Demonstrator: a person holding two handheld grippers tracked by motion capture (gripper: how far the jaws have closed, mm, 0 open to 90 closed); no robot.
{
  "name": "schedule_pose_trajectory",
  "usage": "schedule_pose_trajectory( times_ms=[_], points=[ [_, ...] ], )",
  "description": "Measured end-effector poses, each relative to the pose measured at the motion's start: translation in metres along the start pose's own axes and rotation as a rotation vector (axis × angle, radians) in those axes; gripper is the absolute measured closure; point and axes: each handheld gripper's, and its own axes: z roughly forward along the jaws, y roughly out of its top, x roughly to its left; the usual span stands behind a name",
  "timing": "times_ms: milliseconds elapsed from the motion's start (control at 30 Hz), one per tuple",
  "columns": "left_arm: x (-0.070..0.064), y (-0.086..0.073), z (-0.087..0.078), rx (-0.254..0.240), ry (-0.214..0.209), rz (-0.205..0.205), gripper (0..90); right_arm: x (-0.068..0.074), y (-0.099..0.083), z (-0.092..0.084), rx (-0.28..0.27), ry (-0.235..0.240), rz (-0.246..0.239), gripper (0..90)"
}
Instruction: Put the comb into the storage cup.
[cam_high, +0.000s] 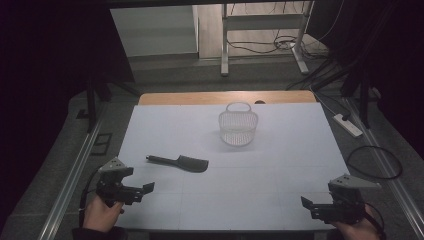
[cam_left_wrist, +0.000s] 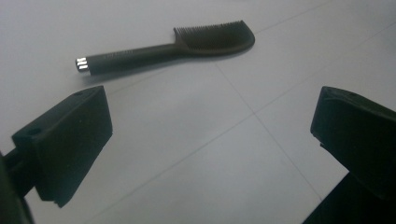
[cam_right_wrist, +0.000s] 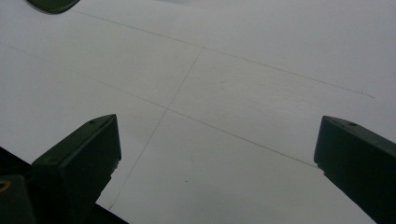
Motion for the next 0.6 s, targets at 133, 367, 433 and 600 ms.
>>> schedule_pose_trajectory(
  times_ms=[133,367,433,600],
  points=[
    [0.002,0.005,0.006,0.011,-0.008,0.005,0.0,0.0,0.0,0.0,0.0,0.001,-0.002,1.1],
    [0.005,0.011,0.015,0.012,-0.012,0.011,0.0,0.0,0.0,0.0,0.001,0.001,-0.004,1.1],
    [0.006,0.013,0.016,0.011,-0.011,0.01,0.0,0.0,0.0,0.0,0.002,0.001,-0.004,1.1],
    [0.009,0.019,0.022,0.015,-0.008,0.011,0.0,0.0,0.0,0.0,0.002,0.0,-0.002,1.0]
  ],
)
